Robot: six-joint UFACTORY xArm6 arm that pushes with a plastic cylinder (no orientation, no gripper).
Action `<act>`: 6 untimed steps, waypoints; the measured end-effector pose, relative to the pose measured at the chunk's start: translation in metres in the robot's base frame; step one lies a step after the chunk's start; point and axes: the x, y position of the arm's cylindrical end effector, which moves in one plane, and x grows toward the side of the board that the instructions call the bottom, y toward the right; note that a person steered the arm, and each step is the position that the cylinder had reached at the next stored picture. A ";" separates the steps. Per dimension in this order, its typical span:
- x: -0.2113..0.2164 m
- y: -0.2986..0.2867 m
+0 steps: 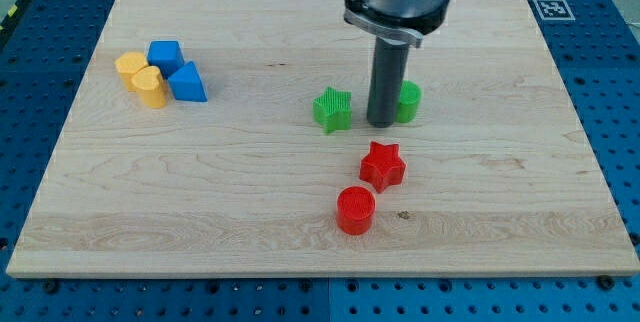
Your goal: Slightly push the green circle to the left
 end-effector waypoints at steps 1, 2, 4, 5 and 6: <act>0.000 0.028; 0.000 0.057; -0.026 0.089; -0.033 0.072; -0.045 0.055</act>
